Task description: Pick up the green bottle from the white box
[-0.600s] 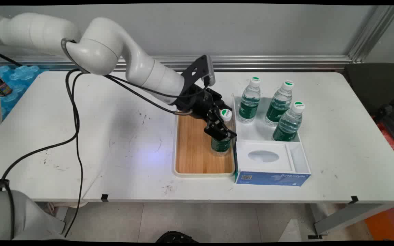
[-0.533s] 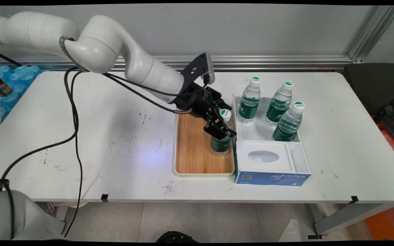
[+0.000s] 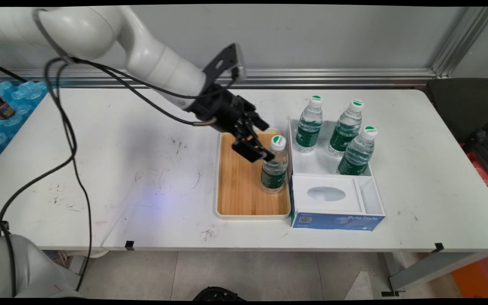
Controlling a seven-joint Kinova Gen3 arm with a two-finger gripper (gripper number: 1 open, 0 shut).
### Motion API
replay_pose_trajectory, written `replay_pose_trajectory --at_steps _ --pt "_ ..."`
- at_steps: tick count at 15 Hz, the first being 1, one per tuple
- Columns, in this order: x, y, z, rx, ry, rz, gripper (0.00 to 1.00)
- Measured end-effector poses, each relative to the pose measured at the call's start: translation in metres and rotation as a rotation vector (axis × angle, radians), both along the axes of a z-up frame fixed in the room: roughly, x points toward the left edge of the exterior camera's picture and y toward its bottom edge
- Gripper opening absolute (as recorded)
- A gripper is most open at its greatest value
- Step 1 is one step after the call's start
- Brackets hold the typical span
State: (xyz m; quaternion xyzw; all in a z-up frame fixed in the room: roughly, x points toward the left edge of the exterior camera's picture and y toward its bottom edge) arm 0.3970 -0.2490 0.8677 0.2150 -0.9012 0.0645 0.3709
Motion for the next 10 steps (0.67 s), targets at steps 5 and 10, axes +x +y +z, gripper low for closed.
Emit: replay_pose_trajectory --at_steps 5,10 --pt "0.035 0.016 0.013 0.062 -0.056 0.029 1.0" --pt "0.059 0.025 0.018 0.093 -0.109 0.039 1.0"
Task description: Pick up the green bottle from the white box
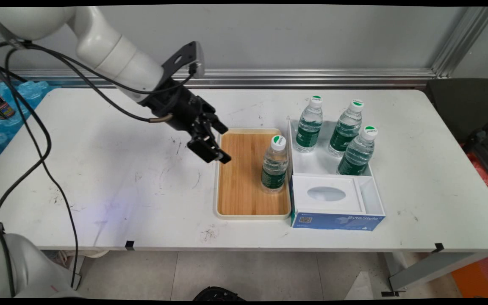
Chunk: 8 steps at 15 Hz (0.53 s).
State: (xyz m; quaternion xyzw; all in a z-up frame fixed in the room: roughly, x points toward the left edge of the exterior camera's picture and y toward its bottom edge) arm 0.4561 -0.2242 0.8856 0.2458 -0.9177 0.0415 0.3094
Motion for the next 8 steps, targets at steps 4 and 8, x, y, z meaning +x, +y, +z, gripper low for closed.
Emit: replay_pose_trajectory --at_steps 4,8 --pt "0.012 -0.003 0.003 -0.005 -0.03 0.009 1.0" --pt "0.017 -0.019 0.005 -0.038 -0.047 0.018 1.0"
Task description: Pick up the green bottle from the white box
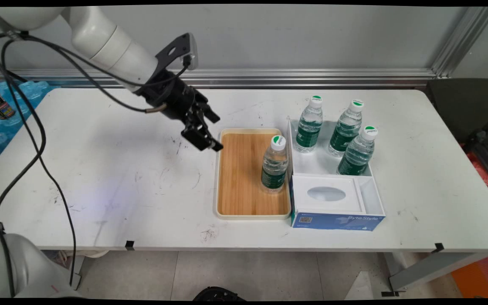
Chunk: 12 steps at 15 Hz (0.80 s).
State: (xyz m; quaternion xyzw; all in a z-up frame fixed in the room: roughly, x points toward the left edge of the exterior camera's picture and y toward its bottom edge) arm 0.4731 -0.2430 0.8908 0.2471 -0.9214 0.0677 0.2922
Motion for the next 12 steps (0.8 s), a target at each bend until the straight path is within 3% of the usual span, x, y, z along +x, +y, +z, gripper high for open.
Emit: replay_pose_trajectory --at_steps 7,12 --pt "-0.011 -0.044 0.001 -0.087 0.019 0.015 1.0" --pt "-0.034 -0.071 -0.005 -0.135 0.071 0.032 1.0"
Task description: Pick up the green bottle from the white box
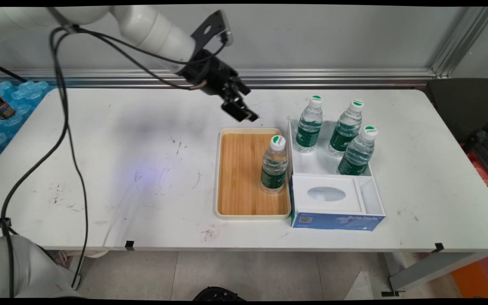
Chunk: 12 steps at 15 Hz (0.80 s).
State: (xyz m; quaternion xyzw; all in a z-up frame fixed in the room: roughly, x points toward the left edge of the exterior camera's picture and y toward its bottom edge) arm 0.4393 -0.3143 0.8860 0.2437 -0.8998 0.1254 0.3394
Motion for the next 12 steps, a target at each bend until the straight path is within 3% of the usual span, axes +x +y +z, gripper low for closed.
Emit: replay_pose_trajectory --at_steps 12 --pt "-0.071 -0.052 -0.041 -0.053 0.131 0.009 1.0"
